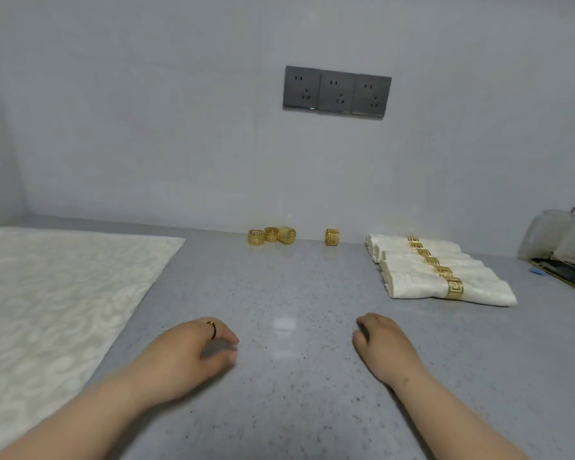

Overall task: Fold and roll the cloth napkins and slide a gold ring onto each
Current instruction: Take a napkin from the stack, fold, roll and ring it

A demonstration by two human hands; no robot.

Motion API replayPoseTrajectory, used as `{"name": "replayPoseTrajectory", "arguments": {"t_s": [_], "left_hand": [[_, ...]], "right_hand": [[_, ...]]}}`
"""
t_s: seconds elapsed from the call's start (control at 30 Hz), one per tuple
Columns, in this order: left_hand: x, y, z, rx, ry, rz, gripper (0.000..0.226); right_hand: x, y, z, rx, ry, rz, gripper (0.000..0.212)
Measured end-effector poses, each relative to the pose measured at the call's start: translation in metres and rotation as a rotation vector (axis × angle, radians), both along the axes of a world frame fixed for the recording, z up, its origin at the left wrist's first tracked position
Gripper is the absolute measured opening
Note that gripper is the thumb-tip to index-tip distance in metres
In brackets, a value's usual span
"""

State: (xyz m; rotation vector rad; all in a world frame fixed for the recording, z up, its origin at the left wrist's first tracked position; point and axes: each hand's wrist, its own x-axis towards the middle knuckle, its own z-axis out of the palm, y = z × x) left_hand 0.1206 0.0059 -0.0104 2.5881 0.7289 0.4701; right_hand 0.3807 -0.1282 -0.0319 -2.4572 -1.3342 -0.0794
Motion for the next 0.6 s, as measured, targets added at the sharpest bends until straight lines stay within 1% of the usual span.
{"name": "replayPoseTrajectory", "arguments": {"t_s": [0.07, 0.1, 0.13, 0.2, 0.23, 0.27, 0.3, 0.37, 0.43, 0.53, 0.6], "left_hand": [[-0.037, 0.009, 0.000, 0.040, -0.001, 0.125, 0.017], [-0.055, 0.013, -0.001, 0.072, 0.003, 0.215, 0.017], [-0.075, 0.016, -0.004, 0.117, 0.039, 0.303, 0.024], [-0.104, 0.022, -0.011, 0.213, 0.161, 0.437, 0.054], [-0.113, 0.025, -0.015, 0.216, 0.216, 0.475, 0.065], [-0.119, 0.026, -0.019, 0.200, 0.247, 0.511, 0.071], [-0.125, 0.025, -0.023, 0.179, 0.254, 0.540, 0.071], [-0.124, 0.025, -0.026, 0.180, 0.196, 0.585, 0.061], [-0.122, 0.026, -0.026, 0.189, 0.137, 0.653, 0.046], [-0.115, 0.026, -0.022, 0.230, 0.178, 0.763, 0.025], [-0.112, 0.027, -0.018, 0.234, 0.219, 0.804, 0.015]], "right_hand": [[-0.001, -0.001, 0.000, -0.011, -0.006, -0.007, 0.040], [0.000, -0.001, 0.001, -0.017, -0.008, -0.008, 0.040], [-0.002, 0.000, 0.001, -0.020, -0.009, -0.004, 0.040], [-0.003, 0.000, 0.000, -0.021, -0.007, -0.005, 0.041], [-0.003, 0.000, 0.001, -0.019, -0.008, -0.010, 0.041], [-0.003, 0.000, 0.002, -0.019, -0.012, -0.014, 0.040], [-0.006, 0.001, 0.001, -0.024, -0.012, -0.017, 0.040], [-0.005, 0.000, 0.002, -0.024, -0.011, -0.028, 0.040], [-0.007, 0.000, 0.002, -0.022, -0.016, -0.031, 0.040], [-0.006, 0.000, 0.001, -0.015, -0.015, -0.031, 0.040], [-0.006, 0.000, 0.001, -0.009, -0.008, -0.036, 0.040]]}}
